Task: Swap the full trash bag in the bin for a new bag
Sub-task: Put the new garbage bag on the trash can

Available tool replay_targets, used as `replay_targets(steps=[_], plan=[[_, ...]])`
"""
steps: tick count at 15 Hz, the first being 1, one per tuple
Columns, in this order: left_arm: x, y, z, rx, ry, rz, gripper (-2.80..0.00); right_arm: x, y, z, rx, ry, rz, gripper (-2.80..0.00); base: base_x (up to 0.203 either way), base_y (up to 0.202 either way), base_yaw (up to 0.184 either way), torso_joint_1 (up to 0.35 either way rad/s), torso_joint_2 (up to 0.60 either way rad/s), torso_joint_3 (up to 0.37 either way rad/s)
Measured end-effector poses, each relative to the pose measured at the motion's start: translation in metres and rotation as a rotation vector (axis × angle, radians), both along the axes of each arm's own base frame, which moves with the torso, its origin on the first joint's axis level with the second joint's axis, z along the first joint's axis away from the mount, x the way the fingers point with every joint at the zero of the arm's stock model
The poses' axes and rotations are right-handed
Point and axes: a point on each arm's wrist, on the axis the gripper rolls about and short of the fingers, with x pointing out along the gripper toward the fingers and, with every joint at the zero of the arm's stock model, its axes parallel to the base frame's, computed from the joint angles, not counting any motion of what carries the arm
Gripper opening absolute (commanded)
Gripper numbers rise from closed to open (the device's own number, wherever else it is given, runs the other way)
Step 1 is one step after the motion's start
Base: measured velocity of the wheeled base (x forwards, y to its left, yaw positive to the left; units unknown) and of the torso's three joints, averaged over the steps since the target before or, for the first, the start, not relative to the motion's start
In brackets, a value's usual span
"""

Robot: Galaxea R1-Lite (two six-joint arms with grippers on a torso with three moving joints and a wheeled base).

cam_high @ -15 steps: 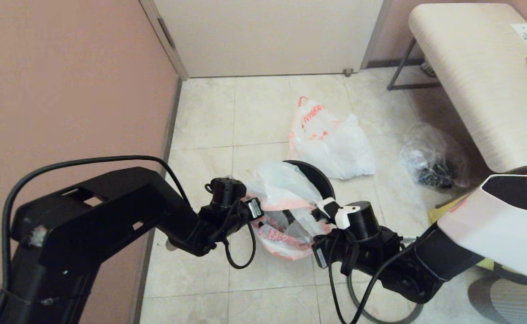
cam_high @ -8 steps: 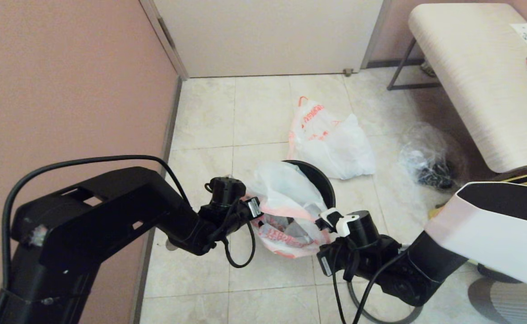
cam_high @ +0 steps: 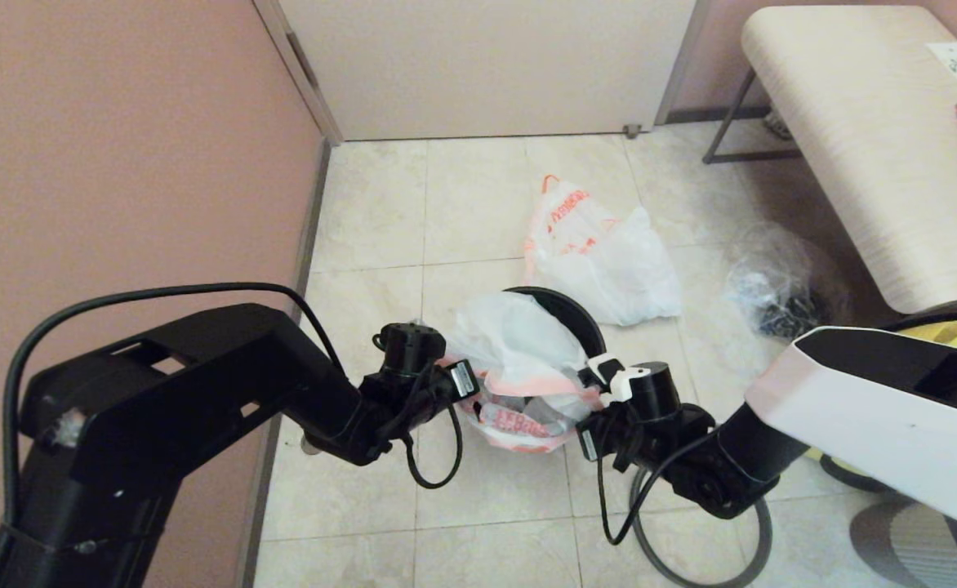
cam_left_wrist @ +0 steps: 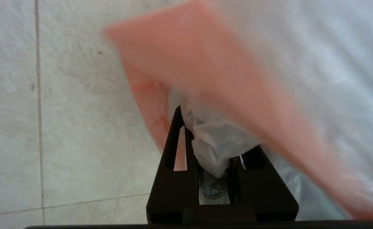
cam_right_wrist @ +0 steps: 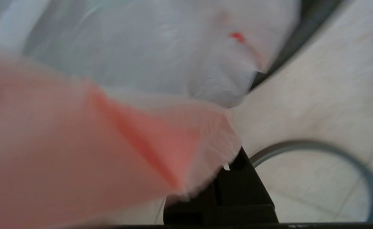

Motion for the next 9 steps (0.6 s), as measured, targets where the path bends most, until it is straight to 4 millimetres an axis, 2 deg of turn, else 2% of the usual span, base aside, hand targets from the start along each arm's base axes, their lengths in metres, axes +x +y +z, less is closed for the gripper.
replay_targets(steps=[4, 9], plan=[[-0.003, -0.001, -0.002, -0.003, 0.016, -0.032, -2.8, 0.02, -0.013, 0.003, 0.015, -0.035, -0.063, -2.8, 0.0, 0.0, 0.0, 0.0, 0.0, 0.0], [-0.008, -0.002, -0.006, 0.007, 0.036, -0.092, -2.8, 0.042, -0.027, 0.021, 0.052, -0.104, -0.117, -2.8, 0.0, 0.0, 0.0, 0.0, 0.0, 0.0]])
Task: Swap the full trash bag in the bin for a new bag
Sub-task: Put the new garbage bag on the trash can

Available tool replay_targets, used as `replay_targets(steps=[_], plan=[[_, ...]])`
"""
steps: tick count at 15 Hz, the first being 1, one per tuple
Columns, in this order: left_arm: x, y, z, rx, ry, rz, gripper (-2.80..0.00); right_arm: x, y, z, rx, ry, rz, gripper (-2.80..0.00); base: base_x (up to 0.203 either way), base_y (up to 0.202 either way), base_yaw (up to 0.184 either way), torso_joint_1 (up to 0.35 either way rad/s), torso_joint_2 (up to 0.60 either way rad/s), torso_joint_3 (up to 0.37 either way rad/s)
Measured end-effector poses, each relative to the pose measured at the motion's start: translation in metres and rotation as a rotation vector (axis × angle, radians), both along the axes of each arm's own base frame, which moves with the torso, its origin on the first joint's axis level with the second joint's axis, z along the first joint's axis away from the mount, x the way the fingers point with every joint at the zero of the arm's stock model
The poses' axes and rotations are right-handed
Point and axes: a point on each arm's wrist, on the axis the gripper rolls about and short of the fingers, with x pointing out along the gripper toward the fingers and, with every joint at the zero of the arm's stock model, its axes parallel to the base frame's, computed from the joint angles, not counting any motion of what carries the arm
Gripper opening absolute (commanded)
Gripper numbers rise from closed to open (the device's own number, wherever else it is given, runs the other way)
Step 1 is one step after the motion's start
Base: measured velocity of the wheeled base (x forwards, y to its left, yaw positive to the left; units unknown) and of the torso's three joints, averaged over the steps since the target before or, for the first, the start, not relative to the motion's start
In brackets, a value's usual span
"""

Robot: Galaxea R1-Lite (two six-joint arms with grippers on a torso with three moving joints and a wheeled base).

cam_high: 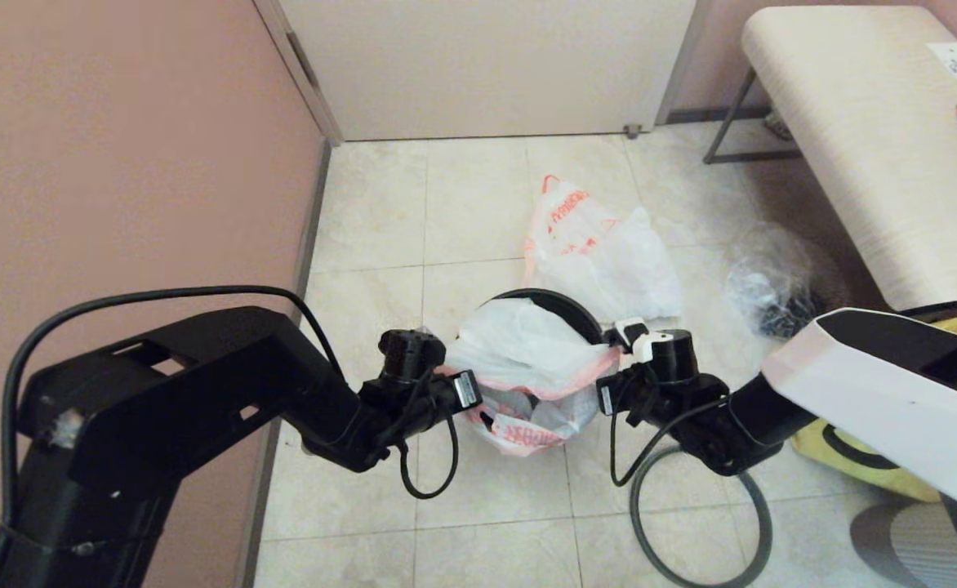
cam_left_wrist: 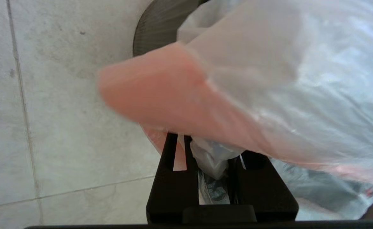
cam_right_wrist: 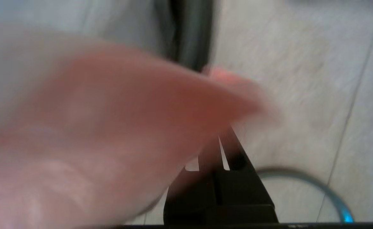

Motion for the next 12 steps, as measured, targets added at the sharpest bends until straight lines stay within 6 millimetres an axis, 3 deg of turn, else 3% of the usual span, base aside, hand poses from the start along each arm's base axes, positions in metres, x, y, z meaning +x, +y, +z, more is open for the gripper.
replay_targets(steps=[8, 12], plan=[[-0.01, -0.007, -0.006, 0.026, 0.019, -0.083, -2.8, 0.017, -0.005, 0.025, 0.071, -0.057, -0.035, -2.8, 0.0, 0.0, 0.0, 0.0, 0.0, 0.0], [-0.009, -0.008, 0.003, 0.003, 0.002, -0.069, -2.8, -0.003, -0.02, 0.029, 0.052, 0.026, -0.052, -2.8, 0.0, 0.0, 0.0, 0.0, 0.0, 0.0]])
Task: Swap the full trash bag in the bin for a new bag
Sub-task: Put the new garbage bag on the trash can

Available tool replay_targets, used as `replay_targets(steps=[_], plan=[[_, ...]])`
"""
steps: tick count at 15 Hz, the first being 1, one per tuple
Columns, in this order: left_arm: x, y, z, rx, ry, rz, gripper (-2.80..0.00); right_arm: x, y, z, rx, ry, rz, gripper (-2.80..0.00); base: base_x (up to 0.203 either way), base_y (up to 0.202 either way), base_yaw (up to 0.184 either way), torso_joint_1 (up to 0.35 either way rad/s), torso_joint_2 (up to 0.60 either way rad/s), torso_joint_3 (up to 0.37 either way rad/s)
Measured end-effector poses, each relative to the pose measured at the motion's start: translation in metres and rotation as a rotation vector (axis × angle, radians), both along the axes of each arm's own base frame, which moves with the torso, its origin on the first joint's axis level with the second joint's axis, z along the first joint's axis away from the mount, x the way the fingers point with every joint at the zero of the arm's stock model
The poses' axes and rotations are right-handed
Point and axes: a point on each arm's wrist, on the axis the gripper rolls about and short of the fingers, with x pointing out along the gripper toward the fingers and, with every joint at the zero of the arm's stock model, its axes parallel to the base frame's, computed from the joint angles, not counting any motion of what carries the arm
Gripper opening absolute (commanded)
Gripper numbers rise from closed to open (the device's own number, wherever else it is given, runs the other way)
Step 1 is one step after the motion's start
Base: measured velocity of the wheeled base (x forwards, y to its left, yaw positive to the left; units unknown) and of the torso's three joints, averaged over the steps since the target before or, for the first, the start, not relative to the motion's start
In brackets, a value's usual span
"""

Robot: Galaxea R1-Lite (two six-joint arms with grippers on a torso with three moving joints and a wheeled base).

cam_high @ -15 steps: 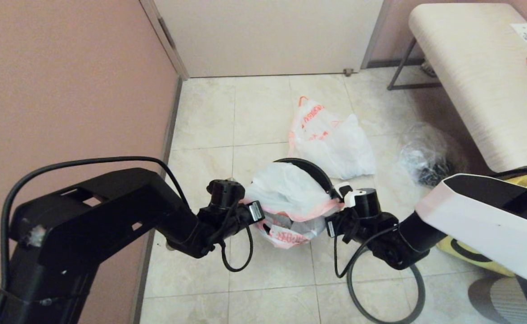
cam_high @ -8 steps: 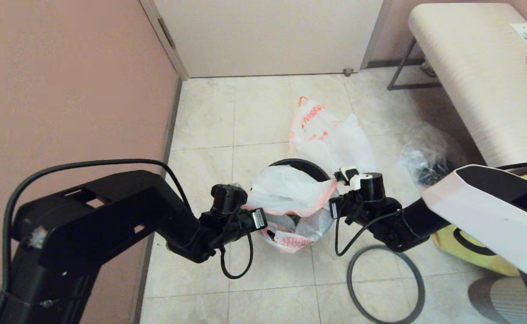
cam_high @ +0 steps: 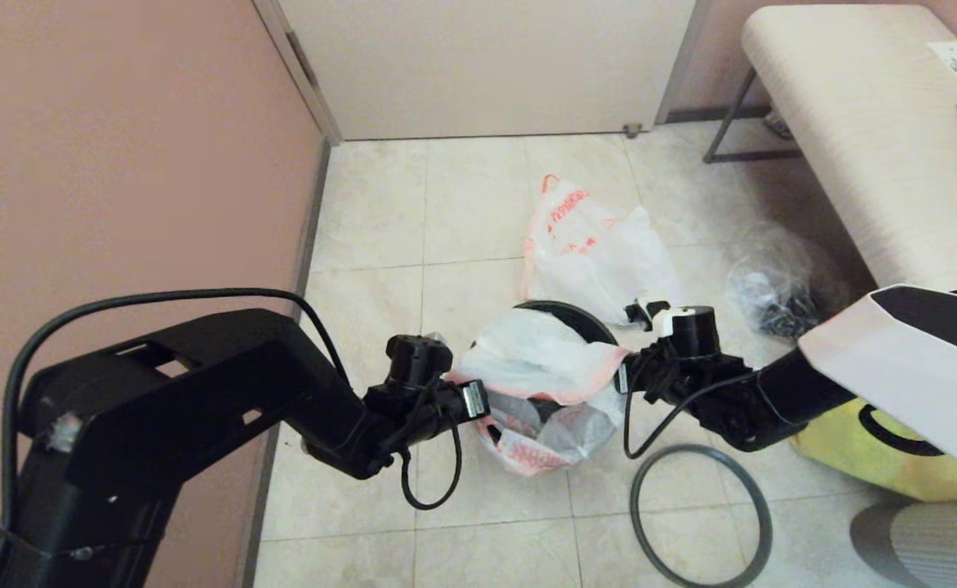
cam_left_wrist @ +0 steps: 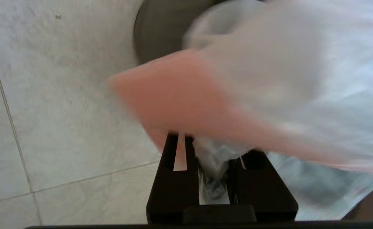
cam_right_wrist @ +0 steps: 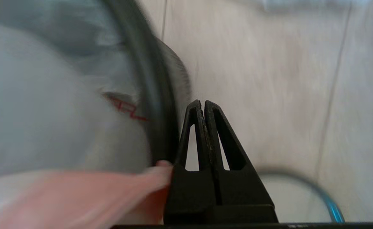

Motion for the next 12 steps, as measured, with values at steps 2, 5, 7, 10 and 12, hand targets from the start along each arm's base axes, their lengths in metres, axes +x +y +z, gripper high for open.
replay_targets(steps=[2, 5, 7, 10, 12], plan=[[0.0, 0.0, 0.01, -0.024, -0.015, 0.033, -2.8, -0.019, -0.009, 0.005, -0.005, 0.037, 0.011, -2.8, 0.0, 0.0, 0.0, 0.0, 0.0, 0.0], [0.003, 0.0, 0.015, -0.03, -0.033, 0.057, -2.8, -0.044, -0.017, 0.008, 0.002, 0.073, 0.026, -2.8, 0.0, 0.0, 0.0, 0.0, 0.0, 0.0], [0.005, -0.001, 0.014, -0.029, -0.037, 0.063, -2.8, -0.055, -0.011, 0.011, 0.039, 0.074, 0.036, -2.8, 0.0, 0.0, 0.0, 0.0, 0.0, 0.0], [0.006, -0.001, 0.013, -0.028, -0.036, 0.064, -2.8, -0.068, 0.001, 0.017, 0.074, 0.081, 0.064, -2.8, 0.0, 0.0, 0.0, 0.0, 0.0, 0.0], [0.006, -0.001, 0.012, -0.027, -0.034, 0.064, -2.8, -0.067, 0.006, 0.021, 0.089, 0.065, 0.086, -2.8, 0.0, 0.0, 0.0, 0.0, 0.0, 0.0]])
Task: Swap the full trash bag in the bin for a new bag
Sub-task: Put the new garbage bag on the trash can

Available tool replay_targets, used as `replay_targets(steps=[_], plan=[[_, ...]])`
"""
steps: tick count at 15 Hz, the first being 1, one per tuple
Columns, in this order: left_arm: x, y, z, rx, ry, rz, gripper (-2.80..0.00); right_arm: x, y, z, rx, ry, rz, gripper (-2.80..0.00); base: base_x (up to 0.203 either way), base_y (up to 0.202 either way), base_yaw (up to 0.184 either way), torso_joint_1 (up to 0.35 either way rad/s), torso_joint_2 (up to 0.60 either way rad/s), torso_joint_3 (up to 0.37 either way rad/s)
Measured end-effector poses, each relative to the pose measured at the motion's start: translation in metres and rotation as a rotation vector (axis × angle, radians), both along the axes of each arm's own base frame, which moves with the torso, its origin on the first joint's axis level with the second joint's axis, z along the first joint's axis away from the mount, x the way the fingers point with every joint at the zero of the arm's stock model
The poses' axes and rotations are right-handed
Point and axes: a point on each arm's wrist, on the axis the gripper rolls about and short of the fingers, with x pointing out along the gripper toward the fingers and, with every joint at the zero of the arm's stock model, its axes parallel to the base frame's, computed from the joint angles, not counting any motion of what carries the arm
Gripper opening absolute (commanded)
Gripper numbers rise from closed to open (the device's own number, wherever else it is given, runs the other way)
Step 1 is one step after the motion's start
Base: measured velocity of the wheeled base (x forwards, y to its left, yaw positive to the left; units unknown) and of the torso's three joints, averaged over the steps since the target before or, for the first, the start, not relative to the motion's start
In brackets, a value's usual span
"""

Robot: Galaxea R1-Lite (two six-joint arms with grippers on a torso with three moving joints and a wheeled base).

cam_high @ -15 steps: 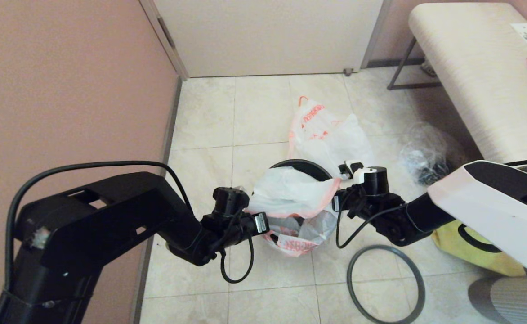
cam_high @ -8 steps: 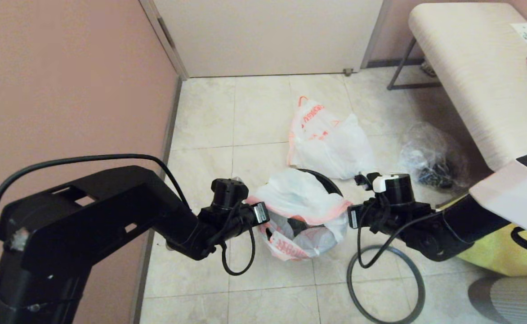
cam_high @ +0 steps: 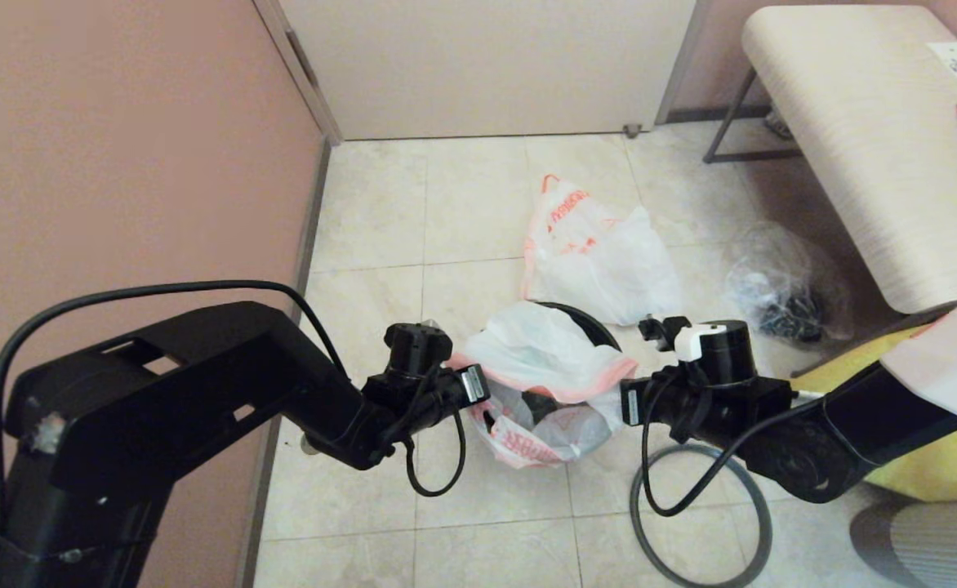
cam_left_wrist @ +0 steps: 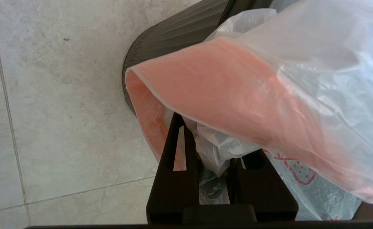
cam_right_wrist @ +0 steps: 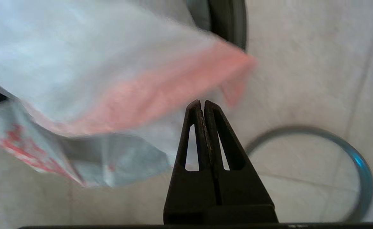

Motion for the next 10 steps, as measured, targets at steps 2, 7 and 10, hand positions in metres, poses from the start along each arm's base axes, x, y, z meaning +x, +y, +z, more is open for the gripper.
replay_targets(steps=[2, 7, 10], plan=[[0.0, 0.0, -0.001, 0.001, 0.003, -0.001, -2.8, 0.008, 0.005, 0.001, 0.01, -0.017, 0.008, -2.8, 0.0, 0.0, 0.0, 0.0, 0.0, 0.0], [-0.002, -0.001, -0.005, 0.006, 0.015, -0.017, -2.8, 0.041, 0.022, 0.006, 0.054, -0.089, 0.014, -2.8, 0.0, 0.0, 0.0, 0.0, 0.0, 0.0], [-0.004, -0.004, -0.008, 0.011, 0.022, -0.027, -2.8, 0.063, 0.023, 0.021, 0.125, -0.147, -0.021, -2.8, 0.0, 0.0, 0.0, 0.0, 0.0, 0.0]])
